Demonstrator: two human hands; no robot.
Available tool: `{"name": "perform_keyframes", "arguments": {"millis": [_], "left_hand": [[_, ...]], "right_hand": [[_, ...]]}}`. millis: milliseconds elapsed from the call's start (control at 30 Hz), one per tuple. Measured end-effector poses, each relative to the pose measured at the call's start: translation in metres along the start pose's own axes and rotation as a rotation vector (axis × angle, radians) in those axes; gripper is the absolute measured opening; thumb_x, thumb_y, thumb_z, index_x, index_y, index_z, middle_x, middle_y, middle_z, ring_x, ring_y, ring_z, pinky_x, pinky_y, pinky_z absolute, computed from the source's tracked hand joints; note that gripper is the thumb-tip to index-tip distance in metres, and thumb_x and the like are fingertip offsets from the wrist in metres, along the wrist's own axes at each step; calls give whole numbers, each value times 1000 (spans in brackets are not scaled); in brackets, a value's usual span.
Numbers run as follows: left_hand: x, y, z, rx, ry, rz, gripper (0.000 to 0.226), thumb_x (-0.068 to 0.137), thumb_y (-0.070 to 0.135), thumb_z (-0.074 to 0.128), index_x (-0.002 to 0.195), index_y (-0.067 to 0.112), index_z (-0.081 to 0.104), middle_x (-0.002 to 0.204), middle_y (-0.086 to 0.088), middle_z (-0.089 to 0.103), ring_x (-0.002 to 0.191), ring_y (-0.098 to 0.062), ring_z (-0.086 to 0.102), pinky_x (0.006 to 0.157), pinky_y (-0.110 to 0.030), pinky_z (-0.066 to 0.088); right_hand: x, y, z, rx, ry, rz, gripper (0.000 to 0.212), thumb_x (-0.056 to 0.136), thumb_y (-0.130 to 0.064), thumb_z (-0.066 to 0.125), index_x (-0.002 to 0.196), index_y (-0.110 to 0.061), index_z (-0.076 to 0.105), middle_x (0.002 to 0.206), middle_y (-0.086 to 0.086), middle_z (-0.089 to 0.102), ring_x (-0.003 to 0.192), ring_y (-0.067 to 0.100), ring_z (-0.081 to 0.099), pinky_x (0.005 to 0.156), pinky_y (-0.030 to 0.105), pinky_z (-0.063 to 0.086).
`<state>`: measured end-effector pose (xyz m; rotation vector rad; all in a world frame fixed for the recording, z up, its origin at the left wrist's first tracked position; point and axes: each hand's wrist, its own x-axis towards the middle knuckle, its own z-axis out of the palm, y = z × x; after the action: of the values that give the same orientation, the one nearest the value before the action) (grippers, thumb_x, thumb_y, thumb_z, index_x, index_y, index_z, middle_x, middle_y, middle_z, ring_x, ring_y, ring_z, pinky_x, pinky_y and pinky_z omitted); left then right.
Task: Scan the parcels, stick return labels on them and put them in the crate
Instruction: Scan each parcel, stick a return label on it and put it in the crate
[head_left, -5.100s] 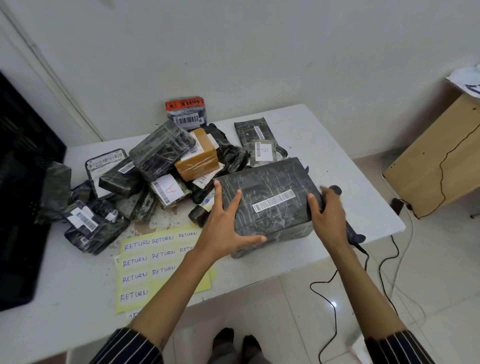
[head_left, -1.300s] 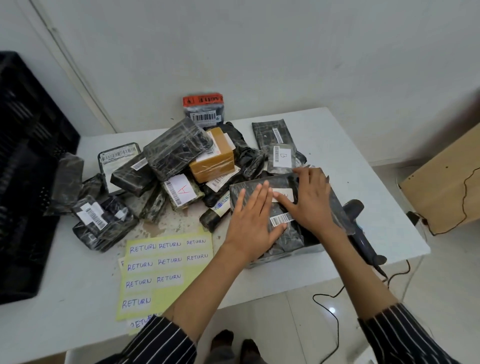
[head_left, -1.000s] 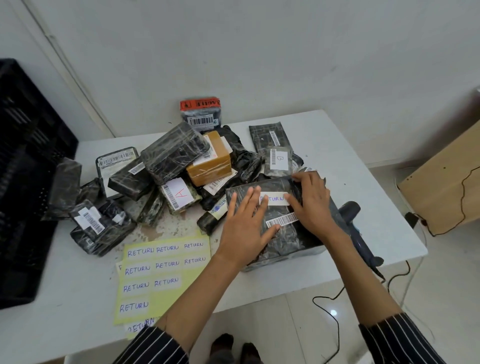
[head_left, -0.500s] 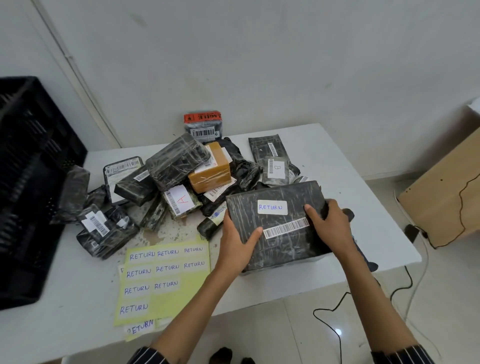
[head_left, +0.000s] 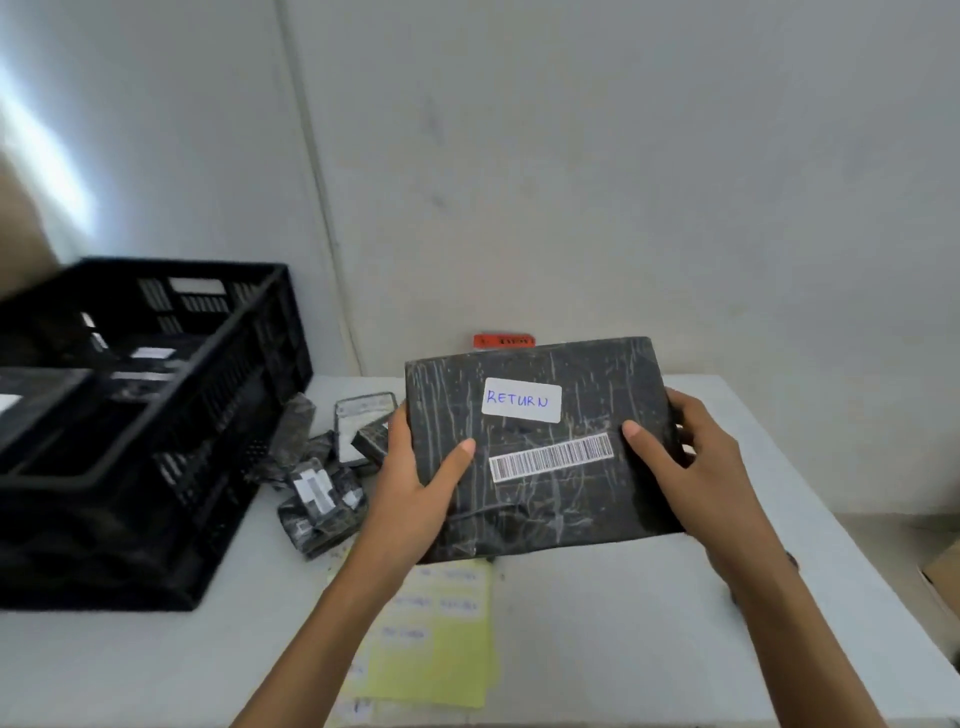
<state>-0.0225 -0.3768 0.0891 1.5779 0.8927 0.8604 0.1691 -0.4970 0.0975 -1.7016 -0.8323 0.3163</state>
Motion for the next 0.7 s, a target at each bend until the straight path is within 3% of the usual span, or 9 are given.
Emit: {"name": "perform_keyframes", "arguments": {"millis": [100, 267, 333, 467, 600, 700], "left_hand": [[5, 21, -42, -8, 89, 52, 51, 90, 33, 57, 133, 44, 31, 116, 31, 51, 102, 13, 53, 95, -27, 46], [23, 44, -116, -2, 201, 138, 63, 79, 44, 60, 137, 42, 34, 123, 23, 56, 113, 1, 56, 101, -40, 45], [36, 51, -148, 12, 238, 174, 61, 81, 40, 61, 136, 40, 36, 119, 23, 59, 109, 3, 57, 101, -39, 46], [77, 59, -225, 76, 308, 207, 66, 72, 48, 61, 134, 42, 36, 114, 27, 58, 105, 4, 58, 96, -37, 49], [133, 64, -310, 181, 338, 250, 72, 70, 52, 61, 135, 36, 35, 116, 22, 59, 102, 3, 60, 90, -31, 50], [182, 55, -373, 209, 317, 219, 68, 73, 52, 62, 134, 40, 34, 121, 17, 58, 107, -2, 58, 89, -32, 50]], "right_hand": [[9, -32, 30, 74, -54, -92, 37, 88, -26, 61, 124, -31, 51, 111, -15, 61, 100, 6, 60, 77, 25, 51], [32, -79, 92, 168, -148, -226, 38, 88, -25, 62, 123, -34, 50, 111, -18, 62, 99, 4, 61, 70, 16, 51], [44, -100, 123, 199, -174, -274, 39, 87, -24, 62, 123, -36, 50, 109, -20, 62, 96, 1, 61, 67, 13, 51], [76, -143, 198, 223, -236, -349, 44, 87, -25, 63, 128, -32, 48, 111, -17, 62, 99, 2, 61, 78, 21, 53], [120, -186, 286, 270, -291, -408, 44, 89, -19, 62, 130, -26, 47, 114, -15, 61, 99, -3, 60, 75, 9, 49], [154, -208, 356, 278, -361, -389, 44, 91, -19, 59, 132, -26, 45, 116, -16, 58, 100, -7, 56, 77, 9, 47]]}}
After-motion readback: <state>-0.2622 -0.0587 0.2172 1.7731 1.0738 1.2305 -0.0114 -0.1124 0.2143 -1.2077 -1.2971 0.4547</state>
